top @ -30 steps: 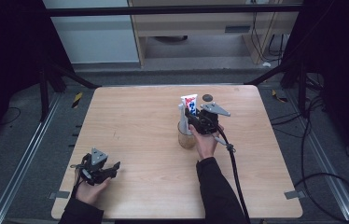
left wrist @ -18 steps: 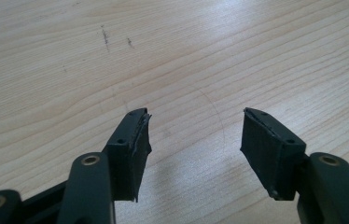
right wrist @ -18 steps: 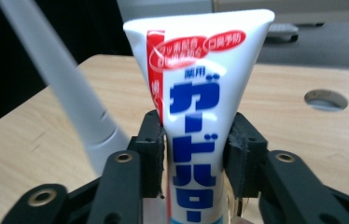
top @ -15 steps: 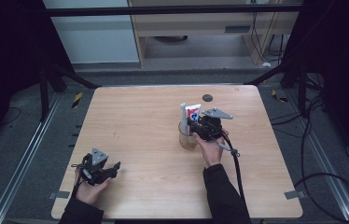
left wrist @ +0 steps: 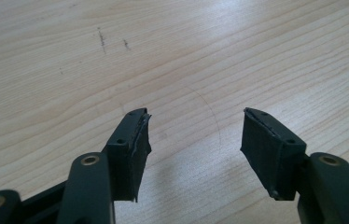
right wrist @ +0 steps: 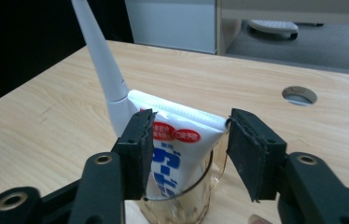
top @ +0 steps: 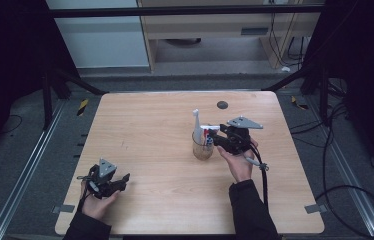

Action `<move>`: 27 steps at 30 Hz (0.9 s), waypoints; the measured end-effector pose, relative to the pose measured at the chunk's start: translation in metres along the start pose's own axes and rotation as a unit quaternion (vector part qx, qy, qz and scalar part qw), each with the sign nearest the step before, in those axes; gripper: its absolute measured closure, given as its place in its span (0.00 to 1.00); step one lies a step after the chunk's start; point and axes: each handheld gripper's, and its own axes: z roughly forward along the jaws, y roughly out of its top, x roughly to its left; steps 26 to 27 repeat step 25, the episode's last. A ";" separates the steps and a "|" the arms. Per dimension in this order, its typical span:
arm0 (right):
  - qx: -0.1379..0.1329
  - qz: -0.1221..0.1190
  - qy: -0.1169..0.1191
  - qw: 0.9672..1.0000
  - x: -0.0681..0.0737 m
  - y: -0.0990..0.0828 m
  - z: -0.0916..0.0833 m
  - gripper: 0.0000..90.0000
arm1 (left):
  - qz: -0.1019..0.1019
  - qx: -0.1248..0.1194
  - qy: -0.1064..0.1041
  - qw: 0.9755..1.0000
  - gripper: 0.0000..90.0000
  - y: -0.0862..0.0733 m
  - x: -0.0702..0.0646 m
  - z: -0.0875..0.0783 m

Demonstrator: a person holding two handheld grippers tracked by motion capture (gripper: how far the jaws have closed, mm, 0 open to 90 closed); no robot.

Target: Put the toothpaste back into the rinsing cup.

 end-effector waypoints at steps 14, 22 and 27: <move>0.050 -0.019 -0.020 0.998 -0.030 -0.039 -0.046 0.19 | -0.023 0.005 -0.006 1.000 0.44 -0.001 0.008 0.002; 0.094 -0.009 -0.047 0.994 -0.057 -0.089 -0.063 0.15 | -0.044 0.012 -0.010 0.999 0.41 -0.004 0.019 0.005; 0.111 -0.008 -0.056 0.992 -0.064 -0.096 -0.069 0.14 | -0.045 0.015 -0.009 0.999 0.40 -0.006 0.022 0.006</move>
